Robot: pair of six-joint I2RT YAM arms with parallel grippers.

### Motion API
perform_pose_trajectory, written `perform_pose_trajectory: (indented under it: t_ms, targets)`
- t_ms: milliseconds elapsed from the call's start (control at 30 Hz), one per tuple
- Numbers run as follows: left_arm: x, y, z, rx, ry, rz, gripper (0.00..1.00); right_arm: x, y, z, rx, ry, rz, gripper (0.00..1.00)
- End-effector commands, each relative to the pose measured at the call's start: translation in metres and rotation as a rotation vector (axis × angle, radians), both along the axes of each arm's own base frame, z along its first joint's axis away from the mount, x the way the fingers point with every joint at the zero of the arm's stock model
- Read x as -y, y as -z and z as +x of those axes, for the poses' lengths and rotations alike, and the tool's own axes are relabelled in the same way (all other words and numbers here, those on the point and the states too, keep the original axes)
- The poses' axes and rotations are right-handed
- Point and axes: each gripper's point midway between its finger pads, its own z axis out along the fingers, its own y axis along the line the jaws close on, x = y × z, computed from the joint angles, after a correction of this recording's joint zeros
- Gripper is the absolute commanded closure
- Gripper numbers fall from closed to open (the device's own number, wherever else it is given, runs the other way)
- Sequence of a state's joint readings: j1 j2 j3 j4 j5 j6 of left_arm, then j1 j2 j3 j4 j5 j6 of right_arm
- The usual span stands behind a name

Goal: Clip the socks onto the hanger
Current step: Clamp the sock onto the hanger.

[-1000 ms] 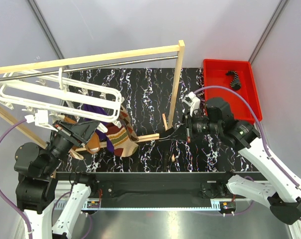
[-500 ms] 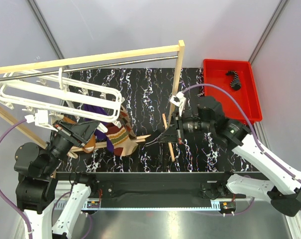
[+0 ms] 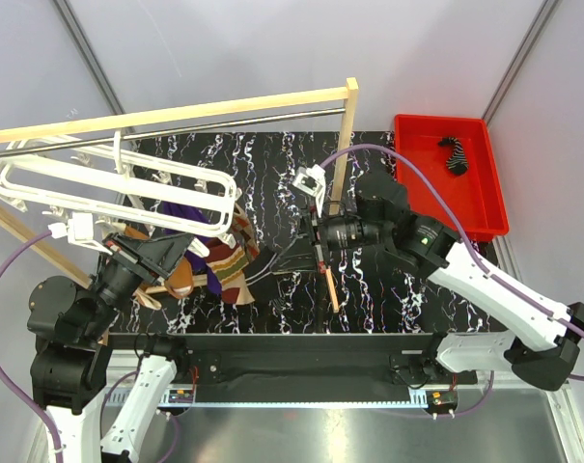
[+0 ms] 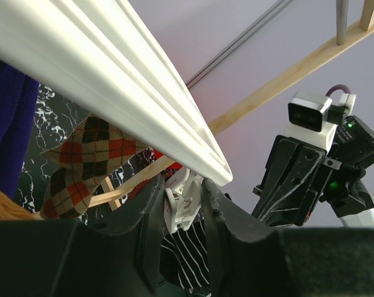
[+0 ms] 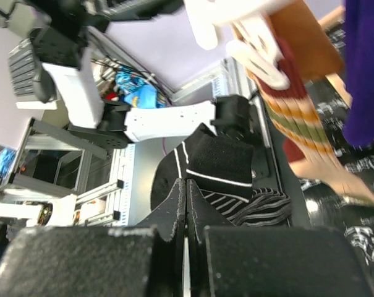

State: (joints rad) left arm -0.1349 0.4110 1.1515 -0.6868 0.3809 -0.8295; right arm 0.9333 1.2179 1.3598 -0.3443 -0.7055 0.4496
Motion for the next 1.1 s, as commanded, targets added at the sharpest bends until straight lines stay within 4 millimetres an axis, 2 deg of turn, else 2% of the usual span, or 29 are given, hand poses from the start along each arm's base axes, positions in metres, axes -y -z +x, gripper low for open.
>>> perform_pose_trajectory:
  t_ms: [0,467,867,1067]
  targets:
    - [0.006,0.003,-0.007,-0.021,0.047,-0.001,1.0,-0.012,-0.033,-0.008,0.065,-0.074,0.1,1.0]
    - [0.007,0.001,-0.009,-0.014,0.055,-0.006,1.0,-0.048,-0.035,-0.029,0.071,-0.175,0.11,1.0]
    - [0.008,-0.001,-0.011,-0.013,0.062,-0.011,1.0,-0.078,-0.032,-0.03,0.071,-0.213,0.108,1.0]
    - [0.007,-0.002,-0.012,-0.01,0.059,-0.009,1.0,-0.086,-0.03,-0.027,0.071,-0.216,0.102,1.0]
